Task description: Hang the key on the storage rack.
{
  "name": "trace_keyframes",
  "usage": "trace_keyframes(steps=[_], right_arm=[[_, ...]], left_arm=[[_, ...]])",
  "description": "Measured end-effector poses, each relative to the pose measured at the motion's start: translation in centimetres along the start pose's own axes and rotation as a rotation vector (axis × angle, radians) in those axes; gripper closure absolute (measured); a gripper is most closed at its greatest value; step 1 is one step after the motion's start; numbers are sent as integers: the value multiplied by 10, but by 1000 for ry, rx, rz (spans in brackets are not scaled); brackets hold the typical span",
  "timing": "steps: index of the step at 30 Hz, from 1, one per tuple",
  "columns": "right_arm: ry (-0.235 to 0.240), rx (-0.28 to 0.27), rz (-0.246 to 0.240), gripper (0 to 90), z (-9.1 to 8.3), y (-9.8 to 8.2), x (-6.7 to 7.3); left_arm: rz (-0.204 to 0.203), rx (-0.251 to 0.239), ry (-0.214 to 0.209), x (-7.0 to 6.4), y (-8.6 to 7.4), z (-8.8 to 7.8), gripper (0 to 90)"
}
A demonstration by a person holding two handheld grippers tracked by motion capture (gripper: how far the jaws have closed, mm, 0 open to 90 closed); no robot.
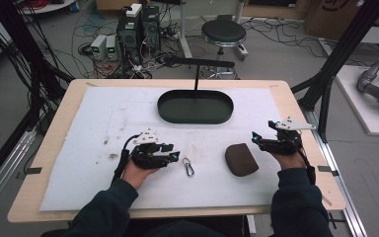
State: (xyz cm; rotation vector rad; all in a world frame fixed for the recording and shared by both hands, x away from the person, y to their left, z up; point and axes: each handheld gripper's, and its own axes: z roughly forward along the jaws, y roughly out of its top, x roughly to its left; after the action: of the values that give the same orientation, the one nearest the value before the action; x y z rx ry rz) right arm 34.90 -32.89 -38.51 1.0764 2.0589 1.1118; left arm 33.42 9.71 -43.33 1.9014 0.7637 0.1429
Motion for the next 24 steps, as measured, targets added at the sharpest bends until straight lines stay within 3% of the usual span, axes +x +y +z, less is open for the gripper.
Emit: trace_keyframes(steps=[5,8,11,19,24], right_arm=[[-2,-1,2,236,-1,0,-1],[-2,-4,2,236,-1,0,-1],[0,-3,1,237,-1,-1,-1],[2,-2,-2,239,-1,0,0],[5,0,-6,240,0,0,1]], left_arm=[[-7,102,-32,-9,-5,22,569],[3,150,-22,-11,-6,27,624],[-15,176,-18,-11,-7,30,661],[-15,183,-3,-11,-7,32,738],[14,197,-9,-14,-7,33,867]])
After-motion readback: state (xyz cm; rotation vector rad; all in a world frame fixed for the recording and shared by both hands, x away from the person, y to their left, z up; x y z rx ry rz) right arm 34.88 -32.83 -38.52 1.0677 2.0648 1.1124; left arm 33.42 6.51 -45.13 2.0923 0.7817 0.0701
